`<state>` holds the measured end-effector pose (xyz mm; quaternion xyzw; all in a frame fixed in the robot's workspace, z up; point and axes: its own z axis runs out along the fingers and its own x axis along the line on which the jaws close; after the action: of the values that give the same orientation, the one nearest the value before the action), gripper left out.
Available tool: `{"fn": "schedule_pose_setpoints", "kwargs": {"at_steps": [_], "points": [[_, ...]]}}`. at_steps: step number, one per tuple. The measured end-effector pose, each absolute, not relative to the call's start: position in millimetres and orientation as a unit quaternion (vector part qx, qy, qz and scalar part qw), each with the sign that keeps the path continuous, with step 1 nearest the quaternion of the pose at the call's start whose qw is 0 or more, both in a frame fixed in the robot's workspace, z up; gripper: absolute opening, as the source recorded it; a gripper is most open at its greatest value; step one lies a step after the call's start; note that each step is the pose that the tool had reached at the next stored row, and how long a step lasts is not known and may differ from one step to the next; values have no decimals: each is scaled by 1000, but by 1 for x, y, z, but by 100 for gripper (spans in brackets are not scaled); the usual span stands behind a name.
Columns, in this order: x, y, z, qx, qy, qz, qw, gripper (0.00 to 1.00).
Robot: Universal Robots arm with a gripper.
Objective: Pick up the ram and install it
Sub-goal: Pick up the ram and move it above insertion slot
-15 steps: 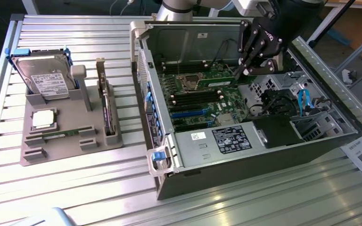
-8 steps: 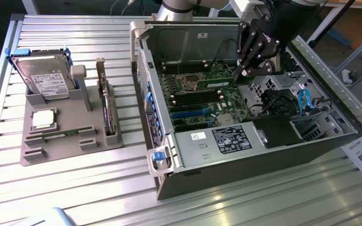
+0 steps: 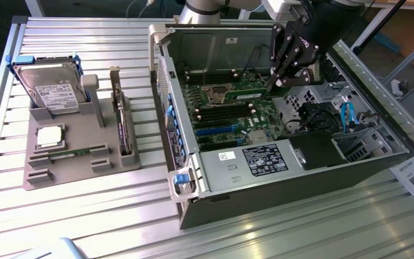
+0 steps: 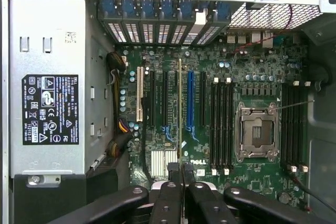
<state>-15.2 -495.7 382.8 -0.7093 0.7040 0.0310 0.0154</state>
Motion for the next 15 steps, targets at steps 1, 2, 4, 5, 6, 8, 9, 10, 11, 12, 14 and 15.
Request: {"fn": "schedule_pose_setpoints", "kwargs": {"at_steps": [1, 2, 4, 5, 6, 8, 9, 10, 11, 12, 14, 15], "points": [[-15, -493, 382, -709, 704, 31, 15, 12], [-15, -490, 382, -709, 704, 31, 15, 12], [-15, -486, 381, -709, 704, 31, 15, 12], [-15, -483, 381, -709, 704, 31, 15, 12], [-15, -481, 381, -709, 704, 31, 16, 12], [-15, -473, 380, -709, 704, 31, 15, 12], [-15, -470, 380, -709, 704, 31, 16, 12], [-15, -468, 380, -709, 704, 31, 15, 12], [-15, -463, 379, -709, 704, 31, 15, 12], [-15, -460, 379, -709, 704, 31, 16, 12], [-15, -454, 379, -709, 704, 31, 15, 12], [-15, -452, 378, -709, 704, 31, 15, 12]]}}
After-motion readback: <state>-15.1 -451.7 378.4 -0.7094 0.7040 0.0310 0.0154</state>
